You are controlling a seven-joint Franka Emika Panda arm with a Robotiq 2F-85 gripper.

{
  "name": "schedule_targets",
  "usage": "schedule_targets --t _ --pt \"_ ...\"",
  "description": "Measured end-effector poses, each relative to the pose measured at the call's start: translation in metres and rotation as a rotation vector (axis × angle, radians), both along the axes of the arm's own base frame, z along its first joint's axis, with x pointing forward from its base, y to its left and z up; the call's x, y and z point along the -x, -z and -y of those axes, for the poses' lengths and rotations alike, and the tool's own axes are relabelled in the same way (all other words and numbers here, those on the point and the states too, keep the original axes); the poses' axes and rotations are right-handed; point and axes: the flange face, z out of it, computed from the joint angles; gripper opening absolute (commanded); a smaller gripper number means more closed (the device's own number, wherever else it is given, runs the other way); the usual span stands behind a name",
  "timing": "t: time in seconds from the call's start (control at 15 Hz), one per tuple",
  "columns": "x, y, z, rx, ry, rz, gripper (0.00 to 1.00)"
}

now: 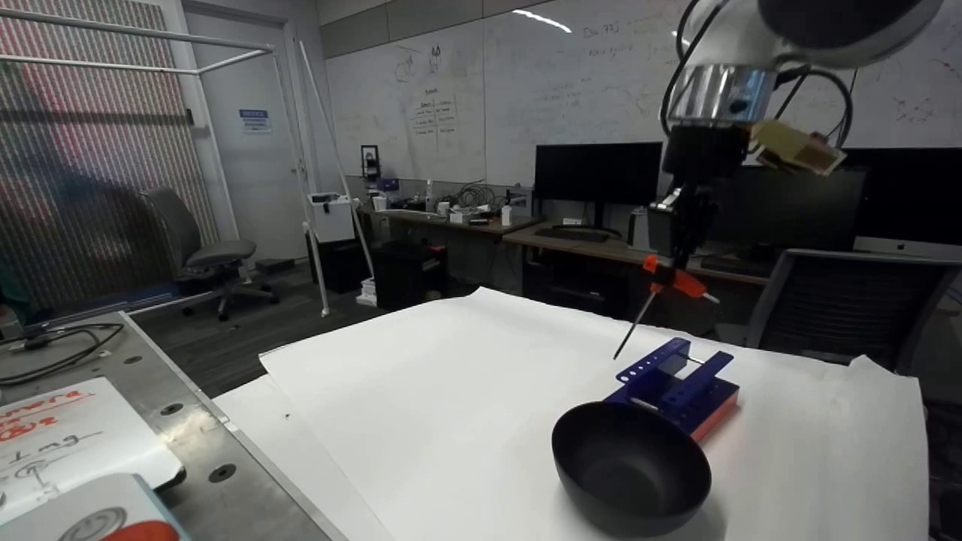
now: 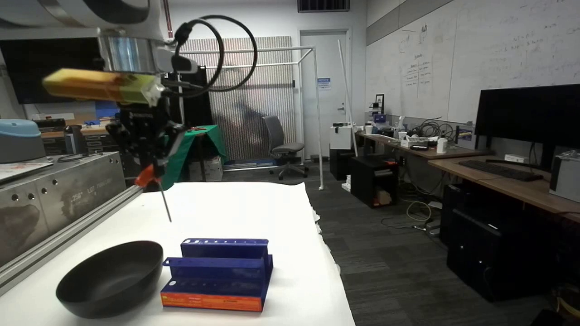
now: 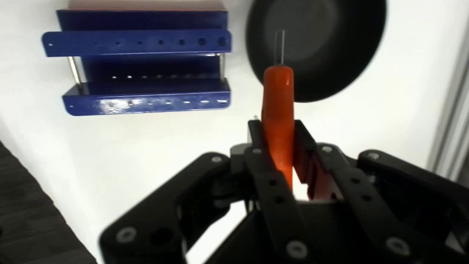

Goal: Pick the orange object and put it in the bowl

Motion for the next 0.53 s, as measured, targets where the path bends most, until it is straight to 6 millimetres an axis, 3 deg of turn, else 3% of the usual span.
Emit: schedule_targets --t 0.13,0.27,0.4,0.53 --pt "0.012 -0.027 -0.007 -0.122 0.022 0.021 0.09" --pt "0.017 -0.031 -0.004 -0.239 0.052 -0.003 0.09" --pt "0.017 -0.015 0.006 -0.338 0.084 -0.065 0.09" --pt "0.015 0.019 0.013 -0.413 0.115 -0.146 0.10"
